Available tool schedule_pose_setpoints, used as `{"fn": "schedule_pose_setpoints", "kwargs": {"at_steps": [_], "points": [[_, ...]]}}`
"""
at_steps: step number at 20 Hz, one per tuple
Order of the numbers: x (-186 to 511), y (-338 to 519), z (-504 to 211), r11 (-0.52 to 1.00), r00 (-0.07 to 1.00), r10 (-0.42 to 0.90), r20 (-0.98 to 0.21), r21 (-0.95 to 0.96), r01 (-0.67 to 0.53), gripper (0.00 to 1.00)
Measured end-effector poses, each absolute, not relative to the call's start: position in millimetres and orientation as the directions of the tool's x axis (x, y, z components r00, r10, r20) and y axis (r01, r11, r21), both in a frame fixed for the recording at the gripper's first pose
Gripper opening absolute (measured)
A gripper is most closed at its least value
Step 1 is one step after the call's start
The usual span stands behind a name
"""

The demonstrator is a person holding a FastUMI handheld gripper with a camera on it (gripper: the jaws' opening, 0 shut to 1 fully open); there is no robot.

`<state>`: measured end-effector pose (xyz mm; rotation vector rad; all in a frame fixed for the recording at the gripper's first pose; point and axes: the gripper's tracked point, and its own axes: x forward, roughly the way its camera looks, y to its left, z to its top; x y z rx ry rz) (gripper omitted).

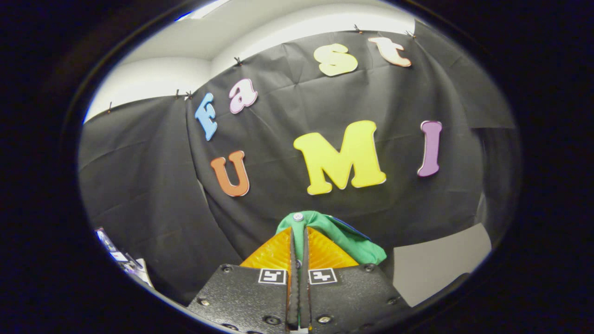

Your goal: Put the clothes into the washing machine and then close the washing machine lid.

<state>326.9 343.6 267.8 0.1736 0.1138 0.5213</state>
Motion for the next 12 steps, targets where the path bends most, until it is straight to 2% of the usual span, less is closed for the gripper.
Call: {"fn": "schedule_pose_setpoints", "kwargs": {"at_steps": [5, 12], "points": [[364, 382, 226, 0.847, 0.842, 0.521, -0.14, 0.204, -0.49, 0.05], [412, 419, 132, 0.866, 0.821, 0.498, -0.28, 0.222, -0.449, 0.05]]}}
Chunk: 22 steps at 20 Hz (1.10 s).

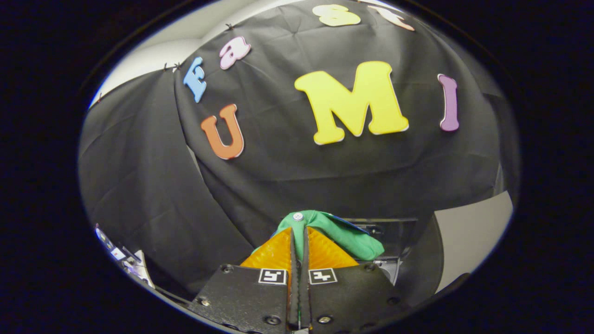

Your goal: Put the clothes into the washing machine and then close the washing machine lid.

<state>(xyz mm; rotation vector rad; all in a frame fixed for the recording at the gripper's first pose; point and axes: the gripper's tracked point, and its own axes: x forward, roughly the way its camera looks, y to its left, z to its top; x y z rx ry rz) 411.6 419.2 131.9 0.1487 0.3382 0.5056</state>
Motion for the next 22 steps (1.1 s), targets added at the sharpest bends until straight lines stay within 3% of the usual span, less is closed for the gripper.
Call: {"fn": "schedule_pose_setpoints", "kwargs": {"at_steps": [14, 22], "points": [[468, 436, -33, 0.924, 0.762, 0.383, -0.522, 0.201, -0.326, 0.05], [466, 431, -136, 0.958, 0.659, 0.283, -0.697, 0.174, -0.227, 0.05]]}}
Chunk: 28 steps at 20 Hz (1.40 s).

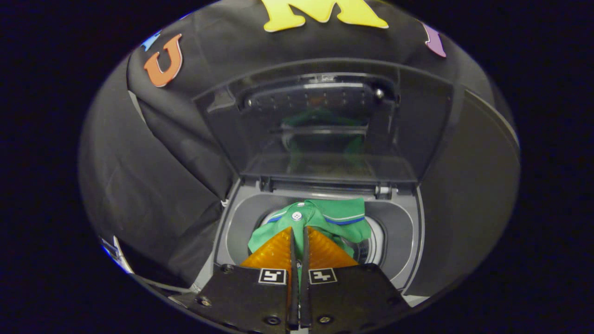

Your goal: Put the clothes into the washing machine and then close the washing machine lid.

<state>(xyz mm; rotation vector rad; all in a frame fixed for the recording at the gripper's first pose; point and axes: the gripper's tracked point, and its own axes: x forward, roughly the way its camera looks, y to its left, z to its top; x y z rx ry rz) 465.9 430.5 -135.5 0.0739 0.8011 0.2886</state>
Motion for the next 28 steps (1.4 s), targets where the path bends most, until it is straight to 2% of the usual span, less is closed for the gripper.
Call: {"fn": "schedule_pose_setpoints", "kwargs": {"at_steps": [6, 15, 17, 21, 28], "points": [[449, 422, -173, 0.97, 0.543, 0.241, -0.804, 0.183, -0.158, 0.05], [445, 412, -169, 0.975, 0.554, 0.223, -0.802, 0.187, -0.122, 0.09], [444, 409, -166, 0.978, 0.57, 0.207, -0.795, 0.167, -0.122, 0.2], [437, 406, -163, 0.982, 0.584, 0.19, -0.789, 0.156, -0.108, 1.0], [429, 401, -163, 0.985, 0.594, 0.172, -0.786, 0.145, -0.092, 0.98]]}}
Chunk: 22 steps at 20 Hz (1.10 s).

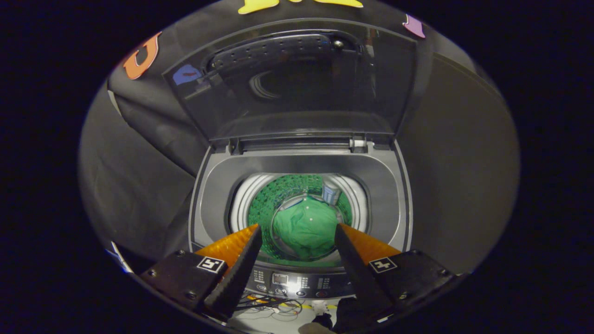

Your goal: Put the clothes into the washing machine and then close the washing machine lid.

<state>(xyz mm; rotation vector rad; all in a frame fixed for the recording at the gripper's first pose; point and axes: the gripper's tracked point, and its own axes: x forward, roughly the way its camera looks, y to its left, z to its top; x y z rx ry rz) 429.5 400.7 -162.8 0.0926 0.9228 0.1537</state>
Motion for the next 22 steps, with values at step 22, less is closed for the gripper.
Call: {"fn": "schedule_pose_setpoints", "kwargs": {"at_steps": [22], "points": [[390, 382, 25, 0.98, 0.836, 0.2, -0.512, 0.122, -0.16, 0.98]]}}
